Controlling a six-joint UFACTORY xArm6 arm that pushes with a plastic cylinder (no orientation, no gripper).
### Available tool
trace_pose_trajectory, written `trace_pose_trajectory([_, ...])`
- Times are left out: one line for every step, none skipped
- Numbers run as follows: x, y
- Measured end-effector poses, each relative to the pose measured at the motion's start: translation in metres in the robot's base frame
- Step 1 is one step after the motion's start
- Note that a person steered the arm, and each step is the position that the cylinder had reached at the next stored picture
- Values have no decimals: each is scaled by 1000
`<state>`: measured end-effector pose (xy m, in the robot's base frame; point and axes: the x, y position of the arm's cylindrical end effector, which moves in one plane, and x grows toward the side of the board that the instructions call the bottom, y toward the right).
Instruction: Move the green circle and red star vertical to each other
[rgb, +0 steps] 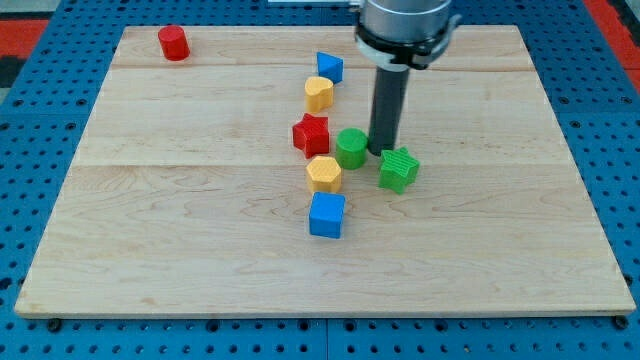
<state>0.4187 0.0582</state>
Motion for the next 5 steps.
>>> trace_pose_trajectory([-21,11])
trace_pose_trajectory([3,-29])
trace_pose_trajectory([14,-71])
trace_pose_trajectory([-8,-70])
trace_pose_trajectory([-38,-51])
